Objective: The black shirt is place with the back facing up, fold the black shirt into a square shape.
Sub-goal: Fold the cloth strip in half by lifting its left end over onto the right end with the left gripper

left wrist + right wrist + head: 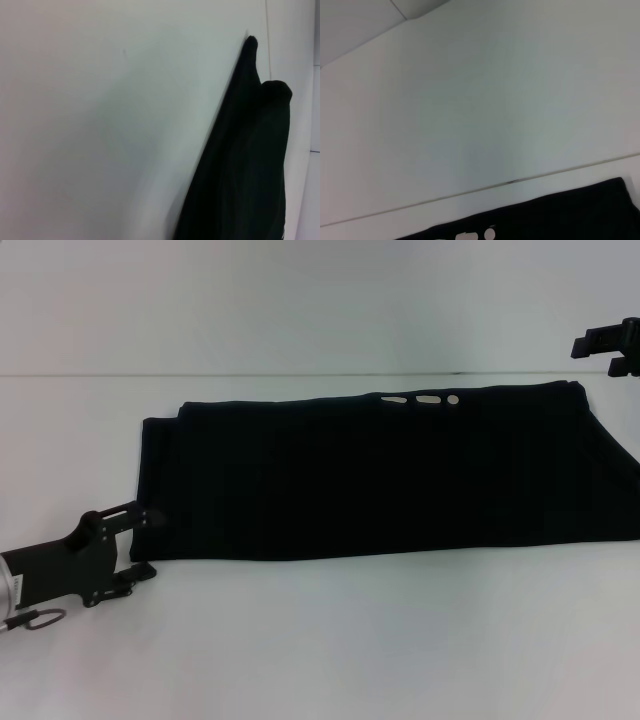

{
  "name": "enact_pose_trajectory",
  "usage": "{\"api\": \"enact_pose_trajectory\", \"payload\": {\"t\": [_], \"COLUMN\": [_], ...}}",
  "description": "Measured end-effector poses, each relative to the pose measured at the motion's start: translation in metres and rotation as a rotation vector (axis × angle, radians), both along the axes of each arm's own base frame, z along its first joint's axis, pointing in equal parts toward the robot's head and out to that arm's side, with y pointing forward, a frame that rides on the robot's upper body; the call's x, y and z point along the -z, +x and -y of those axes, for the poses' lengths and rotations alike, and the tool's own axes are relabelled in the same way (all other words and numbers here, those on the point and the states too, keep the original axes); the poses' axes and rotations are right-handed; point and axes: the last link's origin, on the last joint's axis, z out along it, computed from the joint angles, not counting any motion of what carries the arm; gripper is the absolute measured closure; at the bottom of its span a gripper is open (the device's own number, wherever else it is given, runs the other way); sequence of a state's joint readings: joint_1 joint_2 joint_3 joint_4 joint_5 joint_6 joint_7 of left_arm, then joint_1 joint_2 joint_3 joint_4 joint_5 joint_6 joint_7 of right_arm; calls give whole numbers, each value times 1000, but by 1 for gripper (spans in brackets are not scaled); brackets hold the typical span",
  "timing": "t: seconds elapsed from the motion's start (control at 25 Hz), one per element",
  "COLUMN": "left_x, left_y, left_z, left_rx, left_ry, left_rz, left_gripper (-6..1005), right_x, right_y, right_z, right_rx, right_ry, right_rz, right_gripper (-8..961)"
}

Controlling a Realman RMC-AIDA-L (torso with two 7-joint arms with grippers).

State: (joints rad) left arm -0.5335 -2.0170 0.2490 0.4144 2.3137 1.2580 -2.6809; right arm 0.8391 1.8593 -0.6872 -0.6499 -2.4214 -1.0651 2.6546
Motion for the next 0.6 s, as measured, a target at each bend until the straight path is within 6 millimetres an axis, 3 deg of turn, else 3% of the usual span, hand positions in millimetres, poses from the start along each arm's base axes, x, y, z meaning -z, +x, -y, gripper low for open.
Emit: {"api": "enact_pose_trajectory", "payload": {"t": [0.6], "left_x": [14], "left_y": [28], "left_z": [-39], "left_rx": [45], "left_ry": [46], "left_rz": [-34], "left_gripper": [212], "right_x": [0], "right_y": [0], "right_z": [-1], "right_rx": [0], "right_ry": [6], "right_rz": [1], "right_gripper": [267]}}
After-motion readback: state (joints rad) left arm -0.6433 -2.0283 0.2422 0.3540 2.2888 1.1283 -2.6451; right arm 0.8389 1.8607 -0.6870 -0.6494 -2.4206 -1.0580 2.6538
